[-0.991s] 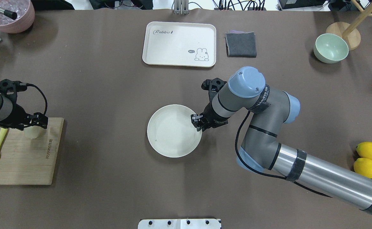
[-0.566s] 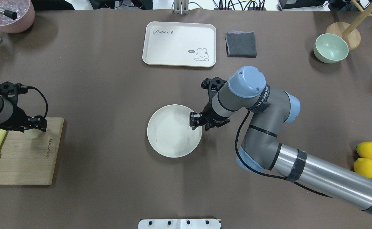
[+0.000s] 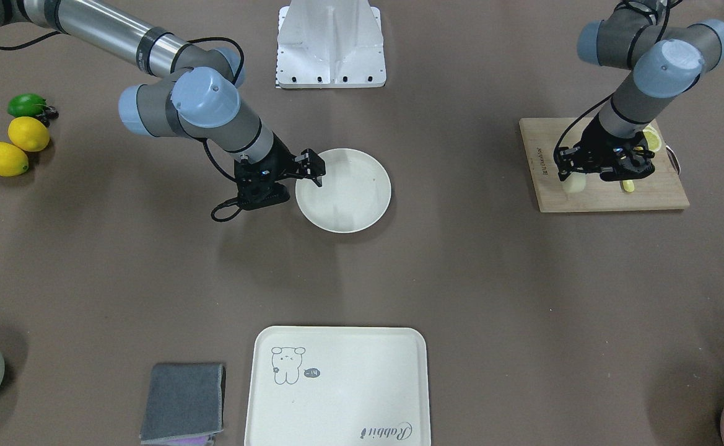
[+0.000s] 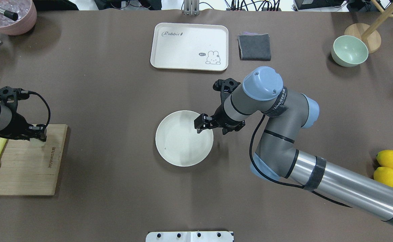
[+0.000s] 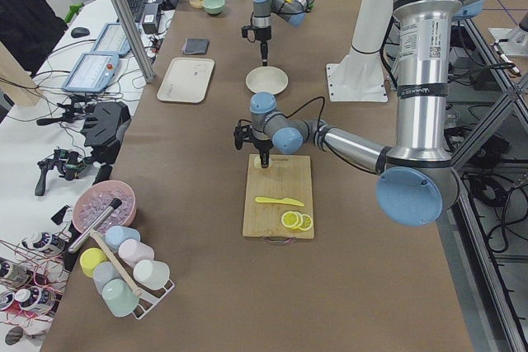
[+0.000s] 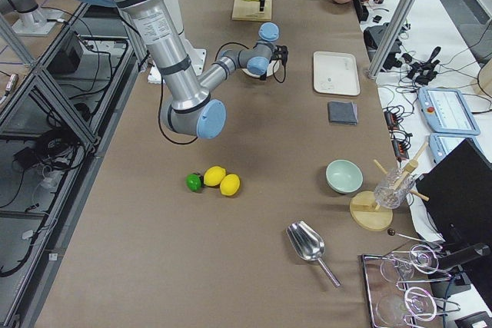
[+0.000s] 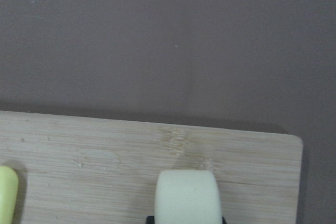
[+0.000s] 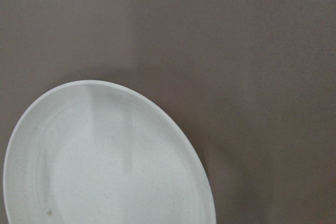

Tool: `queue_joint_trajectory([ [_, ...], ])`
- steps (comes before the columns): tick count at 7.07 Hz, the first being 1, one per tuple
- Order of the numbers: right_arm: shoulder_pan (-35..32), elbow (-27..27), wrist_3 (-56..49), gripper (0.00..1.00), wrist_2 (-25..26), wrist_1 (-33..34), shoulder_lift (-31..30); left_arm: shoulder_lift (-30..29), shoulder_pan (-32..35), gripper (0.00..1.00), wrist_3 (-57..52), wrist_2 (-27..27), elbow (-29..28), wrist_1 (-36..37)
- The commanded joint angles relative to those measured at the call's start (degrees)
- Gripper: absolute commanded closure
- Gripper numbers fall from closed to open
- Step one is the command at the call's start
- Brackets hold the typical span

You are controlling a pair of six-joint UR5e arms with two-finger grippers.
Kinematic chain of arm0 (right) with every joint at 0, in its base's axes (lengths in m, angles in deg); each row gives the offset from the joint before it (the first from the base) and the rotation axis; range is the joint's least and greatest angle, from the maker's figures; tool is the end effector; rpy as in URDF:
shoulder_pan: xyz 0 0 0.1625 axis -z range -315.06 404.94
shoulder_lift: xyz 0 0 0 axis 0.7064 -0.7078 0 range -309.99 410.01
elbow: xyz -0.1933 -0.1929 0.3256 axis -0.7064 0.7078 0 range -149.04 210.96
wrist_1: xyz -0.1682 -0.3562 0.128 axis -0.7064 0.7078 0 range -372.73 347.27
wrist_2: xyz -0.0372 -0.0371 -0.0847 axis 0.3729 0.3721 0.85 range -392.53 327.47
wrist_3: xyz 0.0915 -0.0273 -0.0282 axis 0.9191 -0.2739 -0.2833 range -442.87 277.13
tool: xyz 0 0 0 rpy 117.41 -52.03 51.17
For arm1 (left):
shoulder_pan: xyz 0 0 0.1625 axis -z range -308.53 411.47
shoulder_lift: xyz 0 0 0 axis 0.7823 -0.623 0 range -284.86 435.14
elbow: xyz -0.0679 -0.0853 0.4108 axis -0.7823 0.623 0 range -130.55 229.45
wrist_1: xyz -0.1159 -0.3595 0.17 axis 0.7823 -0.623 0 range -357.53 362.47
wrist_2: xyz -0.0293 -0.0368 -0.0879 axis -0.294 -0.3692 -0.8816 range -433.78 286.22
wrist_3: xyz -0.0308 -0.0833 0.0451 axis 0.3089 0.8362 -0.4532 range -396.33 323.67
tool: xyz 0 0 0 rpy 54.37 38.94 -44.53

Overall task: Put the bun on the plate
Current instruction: 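Carry the bun over the plate with left gripper while right gripper withdraws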

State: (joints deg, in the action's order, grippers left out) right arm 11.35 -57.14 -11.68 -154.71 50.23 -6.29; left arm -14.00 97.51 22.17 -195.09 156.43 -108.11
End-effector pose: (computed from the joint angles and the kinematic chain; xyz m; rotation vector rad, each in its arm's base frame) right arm -0.5327 -0.4501 0.2678 -0.0175 -1.1173 -0.0576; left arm 0.2892 -0.4174 0.4872 -0.0201 0.8161 -0.0647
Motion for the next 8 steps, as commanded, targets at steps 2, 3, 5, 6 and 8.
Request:
queue_joint_trajectory([
  [2, -12.92, -2.43, -3.06, 0.00, -10.13, 0.58, -4.85, -19.32, -3.91, 0.58, 12.53, -1.57, 3.51, 16.92],
  [3, -18.64, -2.96, -9.17, 0.00, -14.19, 0.58, -8.44, -27.15, -8.90, 0.58, 19.13, -0.87, 2.81, 22.29],
  [5, -27.80, -2.96, -25.24, 0.00, -17.82, 0.67, -17.39, -37.38, -14.90, 0.58, 25.32, 7.09, -2.44, 23.66],
  [6, -30.54, -3.05, -31.06, 0.00, -17.66, 0.58, -22.05, -42.39, -15.71, 0.58, 26.30, 9.31, -8.13, 23.40],
  [8, -35.20, -3.14, -41.18, 0.00, -17.74, 0.58, -28.84, -44.28, -15.81, 0.58, 26.14, 9.86, -15.62, 18.25],
])
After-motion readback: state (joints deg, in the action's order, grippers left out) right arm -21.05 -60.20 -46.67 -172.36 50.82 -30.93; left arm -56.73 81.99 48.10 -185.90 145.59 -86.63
